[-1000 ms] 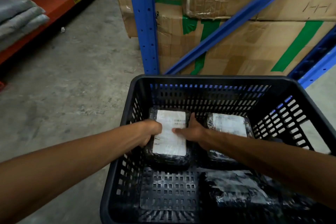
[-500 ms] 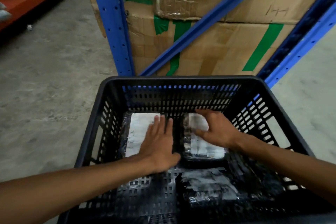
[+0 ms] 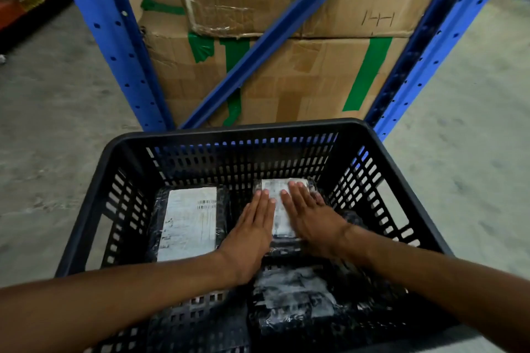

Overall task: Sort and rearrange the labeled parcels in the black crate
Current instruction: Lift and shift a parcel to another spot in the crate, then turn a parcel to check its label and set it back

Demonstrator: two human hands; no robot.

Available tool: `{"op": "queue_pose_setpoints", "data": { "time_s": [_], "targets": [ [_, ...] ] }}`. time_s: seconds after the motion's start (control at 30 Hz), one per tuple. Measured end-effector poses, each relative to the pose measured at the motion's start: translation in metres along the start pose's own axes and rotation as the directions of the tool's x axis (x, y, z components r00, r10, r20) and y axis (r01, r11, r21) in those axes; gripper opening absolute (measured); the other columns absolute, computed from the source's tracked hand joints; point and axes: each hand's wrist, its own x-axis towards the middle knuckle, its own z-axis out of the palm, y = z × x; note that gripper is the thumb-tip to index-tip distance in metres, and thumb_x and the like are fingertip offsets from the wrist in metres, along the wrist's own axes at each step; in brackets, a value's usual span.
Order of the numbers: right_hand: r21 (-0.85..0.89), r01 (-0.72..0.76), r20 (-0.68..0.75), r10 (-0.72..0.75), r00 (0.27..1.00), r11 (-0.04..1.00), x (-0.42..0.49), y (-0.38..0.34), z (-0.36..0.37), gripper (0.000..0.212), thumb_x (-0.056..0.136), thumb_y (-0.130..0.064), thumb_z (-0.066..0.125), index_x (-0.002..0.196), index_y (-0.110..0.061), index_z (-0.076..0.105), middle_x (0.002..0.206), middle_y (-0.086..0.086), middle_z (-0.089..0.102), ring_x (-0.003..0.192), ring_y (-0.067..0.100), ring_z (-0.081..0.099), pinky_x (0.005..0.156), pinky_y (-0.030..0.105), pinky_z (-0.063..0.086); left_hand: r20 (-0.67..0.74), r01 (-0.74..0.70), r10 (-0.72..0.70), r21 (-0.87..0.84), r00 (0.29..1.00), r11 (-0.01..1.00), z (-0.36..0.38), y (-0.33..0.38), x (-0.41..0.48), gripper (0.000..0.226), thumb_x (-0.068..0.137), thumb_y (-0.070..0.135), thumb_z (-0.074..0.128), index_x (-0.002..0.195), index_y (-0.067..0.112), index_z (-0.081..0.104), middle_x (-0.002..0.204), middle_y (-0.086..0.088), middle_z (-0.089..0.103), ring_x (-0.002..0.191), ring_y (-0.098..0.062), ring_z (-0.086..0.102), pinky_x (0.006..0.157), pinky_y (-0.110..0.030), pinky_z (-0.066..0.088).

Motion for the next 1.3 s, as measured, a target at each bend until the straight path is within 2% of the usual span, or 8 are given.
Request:
{"op": "queue_pose_setpoints", "data": {
  "time_s": [0.1,0.23,0.4,0.5,0.67,0.9,1.1,1.3],
  "targets": [
    [0.329,0.187,-0.168,-0.137,0.976,0.926,-0.012,0.034,-0.051,0.079,0.081,-0.036,0.072,0.148,-0.003,0.044,0.139,0.016,0.061,0.123,0.024,0.062,0.1,0.033,0.052,0.012,-0.062,0.072,-0.369,0.997,0.927,-0.044,-0.027,0.004,0.068,0.099,0.029,0.049,0.154,0.006,0.017,0.162,-0.015,0.02,0.15,-0.035,0.019,0.124,-0.041,0.019],
    [0.807,0.247,-0.394,0.177,0.902,0.537,-0.038,0.051,-0.092,0.049,0.065,-0.037,0.078,0.112,-0.023,0.077,0.098,-0.005,0.081,0.089,0.008,0.075,0.083,0.024,0.059,-0.141,-0.064,-0.071,-0.765,0.987,0.64,-0.117,-0.075,-0.004,0.035,0.096,0.051,0.044,0.109,0.023,0.061,0.105,0.003,0.067,0.103,-0.013,0.063,0.09,-0.033,0.049],
    [0.929,0.158,-0.026,0.365,0.93,-0.335,-0.025,0.016,-0.101,0.05,0.071,-0.041,0.086,0.109,-0.01,0.077,0.107,0.013,0.08,0.103,0.034,0.076,0.089,0.046,0.061,0.27,0.181,-0.421,-0.954,0.866,-0.239,-0.141,-0.075,-0.033,0.058,0.083,0.073,0.044,0.098,0.027,0.075,0.102,-0.002,0.077,0.101,-0.023,0.069,0.085,-0.043,0.056],
    [0.834,-0.064,0.295,0.345,0.891,-0.548,-0.011,-0.015,-0.1,0.052,0.078,-0.042,0.082,0.114,-0.007,0.069,0.108,0.018,0.078,0.092,0.033,0.078,0.071,0.045,0.064,0.442,0.381,-0.379,-0.896,0.813,-0.228,-0.116,-0.057,-0.077,0.038,0.088,0.057,0.056,0.095,0.021,0.067,0.091,-0.003,0.074,0.09,-0.025,0.069,0.064,-0.046,0.064],
    [0.836,-0.172,0.31,0.19,0.931,-0.522,0.008,-0.07,-0.092,0.037,0.091,-0.013,0.072,0.124,0.002,0.066,0.117,0.021,0.075,0.103,0.035,0.074,0.086,0.048,0.061,0.507,0.435,-0.478,-0.862,0.717,-0.262,-0.089,-0.064,-0.108,0.029,0.101,0.022,0.051,0.125,0.007,0.058,0.123,-0.007,0.063,0.105,-0.025,0.064,0.075,-0.042,0.063],
    [0.921,-0.021,0.103,0.192,0.976,-0.388,0.046,-0.113,-0.099,0.045,0.093,-0.004,0.068,0.137,-0.005,0.055,0.131,0.017,0.068,0.116,0.033,0.068,0.103,0.05,0.053,0.266,0.534,-0.727,-0.83,0.633,0.161,-0.074,-0.109,-0.117,0.034,0.096,0.023,0.052,0.128,0.013,0.059,0.125,-0.009,0.067,0.113,-0.025,0.062,0.095,-0.031,0.049],
    [0.979,-0.118,0.137,0.105,0.985,-0.167,0.054,-0.129,-0.069,0.096,0.1,-0.032,0.059,0.161,-0.016,-0.014,0.159,0.004,0.041,0.131,0.015,0.048,0.082,0.002,0.049,0.536,0.719,-0.514,-0.641,0.669,0.267,-0.07,-0.113,-0.106,0.064,0.09,0.017,0.057,0.148,0.002,0.038,0.153,-0.017,0.04,0.132,-0.027,0.049,0.109,-0.03,0.044],
    [0.98,-0.177,0.164,0.137,0.977,0.092,0.056,-0.095,-0.069,0.06,0.1,-0.039,0.056,0.153,-0.019,0.038,0.134,-0.005,0.065,0.086,-0.007,0.069,0.077,0.009,0.055,0.35,0.653,-0.583,-0.604,0.733,0.457,-0.072,-0.084,-0.123,0.104,0.086,0.012,0.063,0.156,0.011,-0.015,0.164,-0.016,0.004,0.151,-0.03,0.015,0.121,-0.034,0.026]
  ]
}}
